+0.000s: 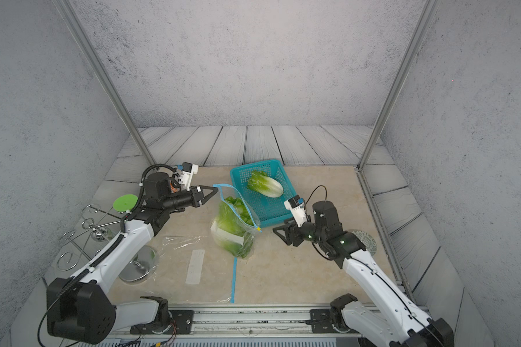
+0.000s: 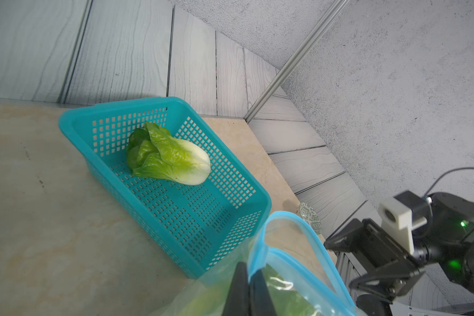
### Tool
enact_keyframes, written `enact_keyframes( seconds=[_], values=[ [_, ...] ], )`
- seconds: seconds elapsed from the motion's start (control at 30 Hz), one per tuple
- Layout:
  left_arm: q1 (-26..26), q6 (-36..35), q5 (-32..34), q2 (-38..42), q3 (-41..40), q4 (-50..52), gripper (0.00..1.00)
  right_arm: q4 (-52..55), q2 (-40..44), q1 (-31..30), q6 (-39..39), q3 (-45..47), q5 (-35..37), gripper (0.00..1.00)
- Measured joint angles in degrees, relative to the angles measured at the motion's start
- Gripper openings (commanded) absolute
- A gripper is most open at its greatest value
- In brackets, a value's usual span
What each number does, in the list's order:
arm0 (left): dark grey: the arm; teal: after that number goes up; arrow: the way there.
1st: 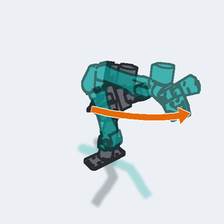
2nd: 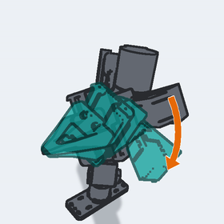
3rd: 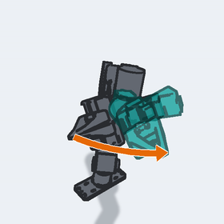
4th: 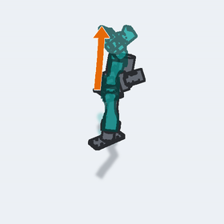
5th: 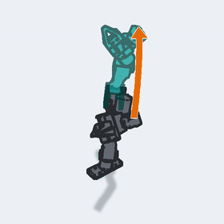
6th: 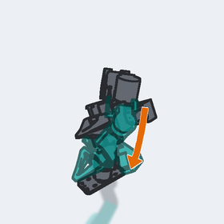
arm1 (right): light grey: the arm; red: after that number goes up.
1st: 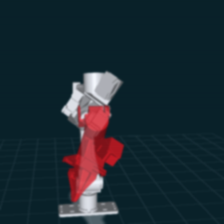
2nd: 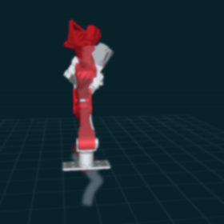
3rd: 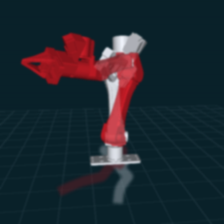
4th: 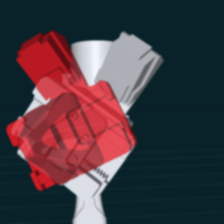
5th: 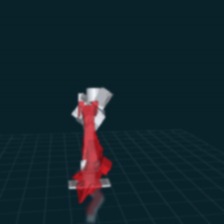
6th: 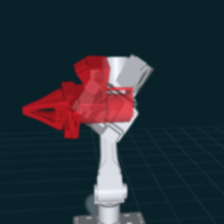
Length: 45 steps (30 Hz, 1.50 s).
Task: Put the chinese cabbages into a zipper bag and zip it
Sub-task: Adjust the zipper food storage bag at the center of the board.
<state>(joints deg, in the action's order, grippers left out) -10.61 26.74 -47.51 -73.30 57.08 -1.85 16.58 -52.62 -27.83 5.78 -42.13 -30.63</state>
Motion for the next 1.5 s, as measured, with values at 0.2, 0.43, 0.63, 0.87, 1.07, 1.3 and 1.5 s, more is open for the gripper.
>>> enact_keyframes(
  seconds=[0.2, 0.43, 0.63, 0.87, 1.07, 1.3, 1.5],
  values=[
    [0.3, 0.0, 0.7, -0.3, 0.6, 0.4, 0.0, -4.8, 2.3, -7.0, -0.4, 2.6, 4.8, 0.6],
    [0.3, 0.0, 0.8, -0.3, 0.6, 0.4, 0.0, -10.7, -5.2, -7.7, -0.4, 0.8, 5.2, 0.47],
    [0.3, 0.0, 0.8, -0.3, 0.6, 0.4, 0.0, -13.7, -7.5, -8.5, -0.1, -0.5, 3.8, 0.39],
    [0.3, 0.0, 0.8, -0.3, 0.6, 0.4, 0.0, -15.6, -8.7, -8.8, 0.2, -1.2, 2.2, 0.23],
    [0.3, 0.0, 0.8, -0.3, 0.6, 0.4, 0.0, -16.6, -8.7, -8.8, 0.8, -1.2, 1.5, 0.07],
    [0.8, -0.1, 1.3, -0.2, 1.9, 2.8, 0.0, -11.8, -8.1, -8.3, -1.6, -5.4, 0.8, 0.01],
    [2.9, -1.6, 2.2, 2.3, 5.5, 9.0, 0.0, -3.3, -4.9, -3.1, -6.5, -11.9, -1.5, 0.0]
  ],
)
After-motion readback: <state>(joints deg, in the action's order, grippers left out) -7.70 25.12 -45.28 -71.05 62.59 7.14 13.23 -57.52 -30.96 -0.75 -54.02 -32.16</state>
